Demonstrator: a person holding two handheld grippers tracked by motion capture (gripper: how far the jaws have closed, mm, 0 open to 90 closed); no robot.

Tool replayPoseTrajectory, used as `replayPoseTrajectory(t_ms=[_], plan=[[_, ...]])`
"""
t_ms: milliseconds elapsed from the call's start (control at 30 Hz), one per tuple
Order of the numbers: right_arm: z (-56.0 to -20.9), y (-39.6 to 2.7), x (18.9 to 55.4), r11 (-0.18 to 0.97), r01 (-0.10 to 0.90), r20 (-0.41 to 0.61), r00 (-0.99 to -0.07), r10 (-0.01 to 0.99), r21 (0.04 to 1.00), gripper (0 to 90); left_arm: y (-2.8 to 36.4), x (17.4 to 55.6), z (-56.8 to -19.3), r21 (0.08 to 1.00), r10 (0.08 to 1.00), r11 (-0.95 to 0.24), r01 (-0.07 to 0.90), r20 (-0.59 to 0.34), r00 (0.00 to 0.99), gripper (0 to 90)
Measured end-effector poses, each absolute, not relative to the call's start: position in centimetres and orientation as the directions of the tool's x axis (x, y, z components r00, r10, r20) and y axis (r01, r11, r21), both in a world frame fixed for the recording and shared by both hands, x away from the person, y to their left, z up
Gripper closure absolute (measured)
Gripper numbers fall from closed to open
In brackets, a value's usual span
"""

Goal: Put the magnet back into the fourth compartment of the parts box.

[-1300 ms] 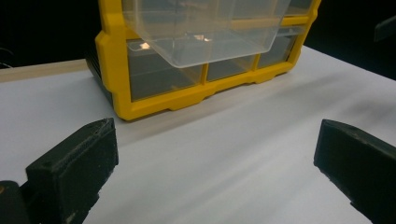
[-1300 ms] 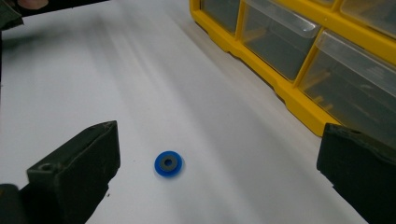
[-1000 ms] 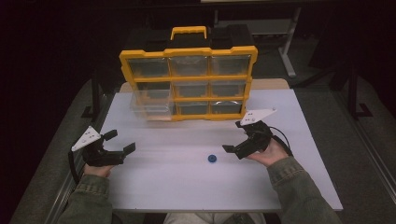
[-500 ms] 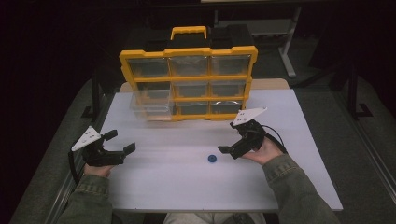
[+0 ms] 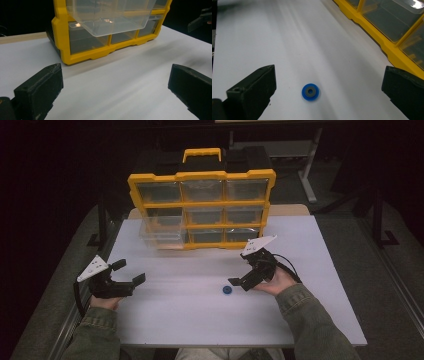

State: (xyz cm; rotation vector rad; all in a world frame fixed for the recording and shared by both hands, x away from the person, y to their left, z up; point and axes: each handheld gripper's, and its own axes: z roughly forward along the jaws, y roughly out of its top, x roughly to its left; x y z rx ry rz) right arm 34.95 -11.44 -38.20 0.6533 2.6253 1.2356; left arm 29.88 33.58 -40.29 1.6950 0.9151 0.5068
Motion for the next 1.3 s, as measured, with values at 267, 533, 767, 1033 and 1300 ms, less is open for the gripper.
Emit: replayPoseTrajectory(t_ms=[267, 533, 767, 1033, 1300], plan=[[-38.6, -11.1, 35.2, 0.574, 0.320, 0.038, -0.893, 0.448, 0.754, 0.0, 33.4, 29.9, -40.3, 0.941, 0.774, -0.119, 0.317, -0.112, 0.623, 0.0], [-39.1, -10.8, 35.6, 0.579, 0.328, 0.048, -0.895, 0.444, 0.746, 0.0, 33.5, 29.9, -40.3, 0.941, 0.777, -0.118, 0.318, -0.112, 0.620, 0.0], [-39.4, -10.4, 35.7, 0.598, 0.318, 0.035, -0.899, 0.436, 0.736, 0.0, 33.6, 29.9, -40.3, 0.943, 0.774, -0.113, 0.314, -0.114, 0.623, 0.0], [-39.8, -10.1, 35.8, 0.607, 0.324, 0.039, -0.900, 0.434, 0.726, 0.0, 33.6, 29.9, -40.3, 0.942, 0.774, -0.114, 0.316, -0.115, 0.622, 0.0], [-40.1, -10.0, 36.0, 0.617, 0.327, 0.040, -0.901, 0.432, 0.716, 0.0, 33.6, 29.9, -40.3, 0.942, 0.775, -0.114, 0.317, -0.115, 0.622, 0.0]])
